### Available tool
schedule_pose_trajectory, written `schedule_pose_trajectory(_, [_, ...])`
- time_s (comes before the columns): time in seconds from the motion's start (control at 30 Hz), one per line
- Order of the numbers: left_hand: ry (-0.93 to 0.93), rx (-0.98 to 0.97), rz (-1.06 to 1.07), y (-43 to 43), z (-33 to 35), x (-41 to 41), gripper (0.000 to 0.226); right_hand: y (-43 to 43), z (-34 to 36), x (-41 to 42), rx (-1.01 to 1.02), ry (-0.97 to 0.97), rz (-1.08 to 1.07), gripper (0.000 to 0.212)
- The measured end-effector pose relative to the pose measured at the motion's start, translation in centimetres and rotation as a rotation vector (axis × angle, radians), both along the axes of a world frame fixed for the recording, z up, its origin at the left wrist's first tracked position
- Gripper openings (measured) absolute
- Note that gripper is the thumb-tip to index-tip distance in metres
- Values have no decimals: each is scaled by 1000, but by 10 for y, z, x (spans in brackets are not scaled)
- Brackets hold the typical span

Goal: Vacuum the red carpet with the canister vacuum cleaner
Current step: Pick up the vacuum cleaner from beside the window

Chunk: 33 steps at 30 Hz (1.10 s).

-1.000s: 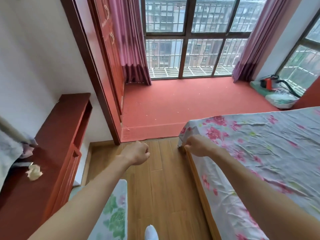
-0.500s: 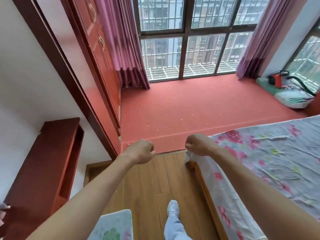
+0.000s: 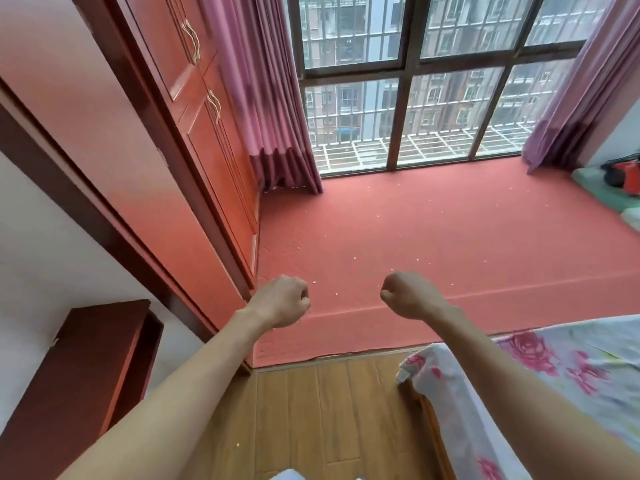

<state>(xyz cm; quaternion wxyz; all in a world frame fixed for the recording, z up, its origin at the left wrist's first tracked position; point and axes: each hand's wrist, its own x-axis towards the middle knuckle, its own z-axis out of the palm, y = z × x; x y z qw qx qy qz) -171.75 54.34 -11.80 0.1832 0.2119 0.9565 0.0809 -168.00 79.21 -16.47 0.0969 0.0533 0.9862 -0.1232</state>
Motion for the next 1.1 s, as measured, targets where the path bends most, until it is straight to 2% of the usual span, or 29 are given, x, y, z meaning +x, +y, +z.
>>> schedule_pose_trajectory(0.23, [-34,37,27,15,-16,-113,25,32,-4,-108,-46,-10,-37,20])
schedule_pose_trajectory(0.43, [33,149,20,31,-29,-238,22,47,-7,-209,-37,-5,-132,22])
schedule_pose_trajectory(0.7, [-45,14,-200,70,-30,-399,25,78,7,-319,-61,-50,-290,25])
schedule_pose_trajectory(1.1, [17,63,-429,241,-39,-529,25,208,-12,-421,-124,-46,-497,25])
